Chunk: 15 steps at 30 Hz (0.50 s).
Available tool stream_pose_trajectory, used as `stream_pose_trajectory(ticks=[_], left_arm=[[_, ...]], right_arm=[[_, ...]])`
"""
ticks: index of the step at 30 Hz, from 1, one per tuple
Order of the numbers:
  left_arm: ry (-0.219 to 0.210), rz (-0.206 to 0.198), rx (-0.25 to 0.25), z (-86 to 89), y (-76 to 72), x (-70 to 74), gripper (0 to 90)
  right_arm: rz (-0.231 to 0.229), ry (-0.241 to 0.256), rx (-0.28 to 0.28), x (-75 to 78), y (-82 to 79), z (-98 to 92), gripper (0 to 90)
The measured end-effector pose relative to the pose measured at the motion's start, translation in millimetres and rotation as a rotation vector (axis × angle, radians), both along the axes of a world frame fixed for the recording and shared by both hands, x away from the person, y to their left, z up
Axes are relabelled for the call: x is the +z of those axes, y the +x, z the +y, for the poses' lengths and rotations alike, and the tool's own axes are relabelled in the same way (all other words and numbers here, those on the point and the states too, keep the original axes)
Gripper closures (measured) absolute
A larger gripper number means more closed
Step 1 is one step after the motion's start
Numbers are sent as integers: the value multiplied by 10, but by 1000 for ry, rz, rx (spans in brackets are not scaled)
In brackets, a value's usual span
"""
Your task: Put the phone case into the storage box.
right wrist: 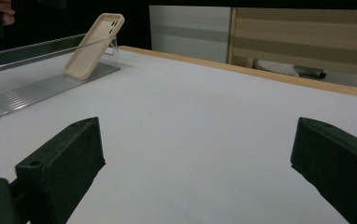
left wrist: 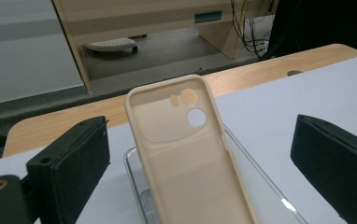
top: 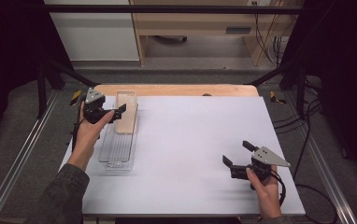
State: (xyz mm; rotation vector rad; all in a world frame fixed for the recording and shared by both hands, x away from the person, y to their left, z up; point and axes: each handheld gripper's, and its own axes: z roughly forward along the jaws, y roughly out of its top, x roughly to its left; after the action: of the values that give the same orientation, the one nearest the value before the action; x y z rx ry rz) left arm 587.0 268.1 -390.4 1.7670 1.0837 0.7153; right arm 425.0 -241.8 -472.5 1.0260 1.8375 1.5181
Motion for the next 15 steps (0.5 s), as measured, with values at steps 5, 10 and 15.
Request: stream_pose_trajectory(ticks=[5,10,15], left_arm=[[-8,1,-12,-30,-24,22,44],[-17,-6,-31,-69,-46,46,42],[-33,-16,-49,-109,-79,80,40]], right_arm=[[-4,1,-1,4,1,3,26],[0,-3,-4,-2,4,-1,26],[-1,-3,-3,2,-3,2,26]])
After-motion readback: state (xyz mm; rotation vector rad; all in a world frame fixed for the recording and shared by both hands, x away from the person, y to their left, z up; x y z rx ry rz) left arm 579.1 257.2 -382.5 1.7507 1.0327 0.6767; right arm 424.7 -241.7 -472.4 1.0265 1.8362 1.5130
